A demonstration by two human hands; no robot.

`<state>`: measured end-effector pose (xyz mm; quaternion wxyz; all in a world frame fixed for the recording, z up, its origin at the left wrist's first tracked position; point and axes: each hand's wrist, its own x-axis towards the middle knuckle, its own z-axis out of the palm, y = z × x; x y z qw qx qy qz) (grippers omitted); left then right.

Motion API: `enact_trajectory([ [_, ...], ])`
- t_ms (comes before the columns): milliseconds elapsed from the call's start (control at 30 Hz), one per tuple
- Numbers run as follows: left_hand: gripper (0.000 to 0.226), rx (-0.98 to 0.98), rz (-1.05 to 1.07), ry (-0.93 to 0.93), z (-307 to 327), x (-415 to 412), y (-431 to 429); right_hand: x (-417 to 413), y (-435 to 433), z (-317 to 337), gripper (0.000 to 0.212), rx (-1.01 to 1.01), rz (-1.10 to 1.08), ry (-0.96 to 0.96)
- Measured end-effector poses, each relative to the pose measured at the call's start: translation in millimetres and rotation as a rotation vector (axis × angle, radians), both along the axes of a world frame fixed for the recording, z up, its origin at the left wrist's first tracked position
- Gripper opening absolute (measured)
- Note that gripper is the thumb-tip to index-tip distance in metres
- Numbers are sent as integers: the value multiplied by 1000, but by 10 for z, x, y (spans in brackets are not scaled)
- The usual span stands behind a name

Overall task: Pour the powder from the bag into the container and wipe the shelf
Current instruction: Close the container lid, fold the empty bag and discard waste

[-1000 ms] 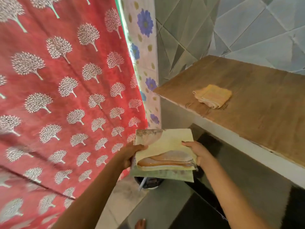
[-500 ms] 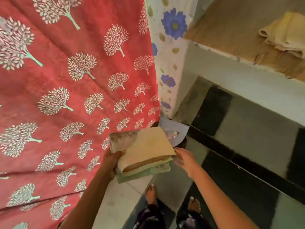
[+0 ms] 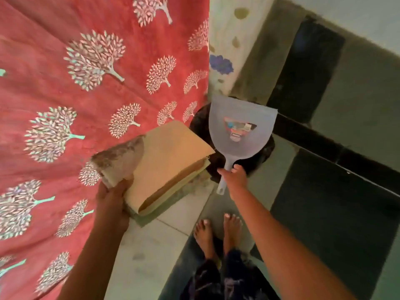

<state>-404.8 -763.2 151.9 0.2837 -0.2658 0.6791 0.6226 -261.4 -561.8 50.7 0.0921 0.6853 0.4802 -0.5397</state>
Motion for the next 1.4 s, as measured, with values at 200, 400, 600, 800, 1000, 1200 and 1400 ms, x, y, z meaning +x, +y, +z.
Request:
enact_trajectory([
  [200, 41, 7, -7, 56, -510, -109, 47, -152, 73, -643, 47, 143, -150, -41],
  [400, 30, -37, -43, 52, -508, -57, 209, 177, 88, -306, 6, 268, -354, 162],
  [600, 29, -58, -298, 155, -390, 70, 1074, 797, 376, 194, 16, 351, -399, 116],
  [800, 36, -316, -641, 242, -998, 265, 1969, 1181, 663, 84, 10, 333, -272, 72],
  [1000, 43, -444, -713, 68, -1783, 451, 2200, 1292, 694, -207, 14, 333, -255, 76],
  [1200, 51, -588, -732, -5, -1787, 418, 2174, 1292, 722, -150, 22, 316, -303, 72],
  [1400, 57, -543, -965, 195, -603, 614, 2267, 1329, 681, 704, 20, 281, -359, 109],
])
